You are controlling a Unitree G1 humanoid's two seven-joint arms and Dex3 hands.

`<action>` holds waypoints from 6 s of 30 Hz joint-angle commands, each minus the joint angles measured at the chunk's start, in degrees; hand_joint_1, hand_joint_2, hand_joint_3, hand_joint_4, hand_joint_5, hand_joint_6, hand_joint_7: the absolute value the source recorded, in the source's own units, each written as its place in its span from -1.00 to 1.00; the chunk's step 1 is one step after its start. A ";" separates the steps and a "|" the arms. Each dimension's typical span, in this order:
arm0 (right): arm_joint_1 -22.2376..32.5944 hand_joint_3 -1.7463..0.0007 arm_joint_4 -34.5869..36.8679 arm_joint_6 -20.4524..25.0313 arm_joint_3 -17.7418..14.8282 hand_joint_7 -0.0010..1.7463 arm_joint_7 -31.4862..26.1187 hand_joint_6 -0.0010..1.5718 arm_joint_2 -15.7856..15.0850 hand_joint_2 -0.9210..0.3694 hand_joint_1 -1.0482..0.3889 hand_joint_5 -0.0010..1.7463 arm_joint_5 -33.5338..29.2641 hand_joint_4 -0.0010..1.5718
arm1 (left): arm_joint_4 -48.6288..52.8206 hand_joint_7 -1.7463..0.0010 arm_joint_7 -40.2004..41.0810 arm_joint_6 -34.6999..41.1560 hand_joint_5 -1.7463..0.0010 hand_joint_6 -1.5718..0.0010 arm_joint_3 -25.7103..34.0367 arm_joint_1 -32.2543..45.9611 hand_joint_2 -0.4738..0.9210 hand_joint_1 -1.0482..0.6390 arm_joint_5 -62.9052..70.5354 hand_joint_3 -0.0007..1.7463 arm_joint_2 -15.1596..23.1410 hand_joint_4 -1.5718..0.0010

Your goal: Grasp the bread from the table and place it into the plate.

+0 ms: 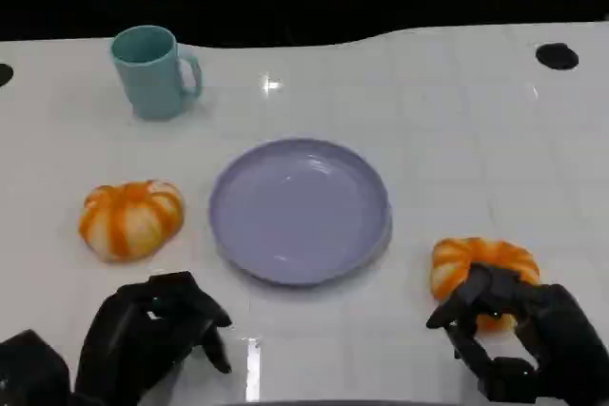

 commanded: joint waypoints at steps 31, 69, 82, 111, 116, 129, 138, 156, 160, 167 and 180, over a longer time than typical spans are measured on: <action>0.03 -0.11 0.48 -0.27 -0.53 0.38 -0.34 0.05 -0.50 -0.45 0.00 0.96 0.18 0.00 | 0.28 0.11 -0.33 -0.48 -0.54 -0.54 0.29 -0.24 1.00 -0.88 -0.15 -0.96 0.94 -0.43; 4.27 0.96 -24.17 8.65 -4.40 -0.98 -13.96 -0.71 -10.87 -0.99 -0.31 -0.60 -34.53 -0.99 | 0.46 0.11 -0.85 -0.08 -0.54 -0.55 0.60 -0.36 1.00 -0.89 -1.05 -0.97 1.47 -0.44; 4.77 1.00 -33.76 24.09 -0.17 -0.98 -19.73 -0.71 -13.97 -0.92 -0.30 -0.67 -55.18 -0.95 | 0.74 0.11 -0.67 -0.22 -0.54 -0.54 0.40 -0.57 1.00 -0.88 -0.89 -0.99 1.11 -0.43; -9.27 0.99 -11.53 40.07 16.08 -0.99 -27.11 -0.70 -17.73 -0.96 -0.35 -0.67 -63.08 -0.93 | -0.59 0.12 -0.38 0.00 -0.53 -0.56 0.31 0.06 1.00 -0.88 -0.83 -0.97 0.87 -0.45; -12.21 0.99 -7.53 41.34 18.31 -0.99 -27.23 -0.67 -17.30 -0.97 -0.34 -0.71 -62.57 -0.86 | -0.98 0.12 -0.15 0.14 -0.53 -0.56 0.22 0.26 1.00 -0.87 -0.70 -0.97 0.84 -0.45; -21.01 0.94 6.51 35.50 21.18 -0.80 -43.54 0.67 -16.17 -0.99 0.22 0.94 -58.15 0.11 | -1.18 0.13 -0.16 -0.31 -0.53 -0.53 0.28 0.45 1.00 -0.89 -0.71 -0.96 0.76 -0.44; -24.37 -0.28 13.08 31.52 22.09 0.87 -56.42 0.03 -14.99 -0.14 0.28 1.00 -57.09 0.18 | -1.12 0.15 -0.31 -0.01 -0.51 -0.54 0.37 0.40 1.00 -0.88 -1.01 -0.96 0.59 -0.44; -28.33 -0.54 13.97 22.61 20.63 0.99 -58.16 -0.05 -12.29 -0.05 0.33 1.00 -47.71 0.26 | -1.03 0.13 -0.15 -0.20 -0.48 -0.54 0.16 0.39 1.00 -0.88 -0.48 -0.94 0.61 -0.46; -29.91 -0.63 13.31 20.60 20.34 1.00 -55.08 -0.05 -10.59 0.00 0.31 1.00 -45.24 0.27 | -0.98 0.13 -0.48 -0.28 -0.47 -0.54 0.14 0.46 1.00 -0.88 -0.58 -0.94 0.69 -0.46; -34.26 -0.61 15.42 18.12 20.72 0.96 -48.86 -0.06 -5.75 0.03 0.30 1.00 -42.14 0.23 | -1.16 0.12 -0.56 -0.09 -0.47 -0.54 0.14 0.64 1.00 -0.87 -0.59 -0.95 0.87 -0.46; -43.93 -0.65 29.86 14.50 21.70 0.97 -46.55 -0.06 4.11 0.01 0.30 1.00 -40.75 0.22 | -1.43 0.11 -0.77 -0.05 -0.45 -0.54 0.12 0.93 1.00 -0.87 -0.71 -0.94 0.96 -0.47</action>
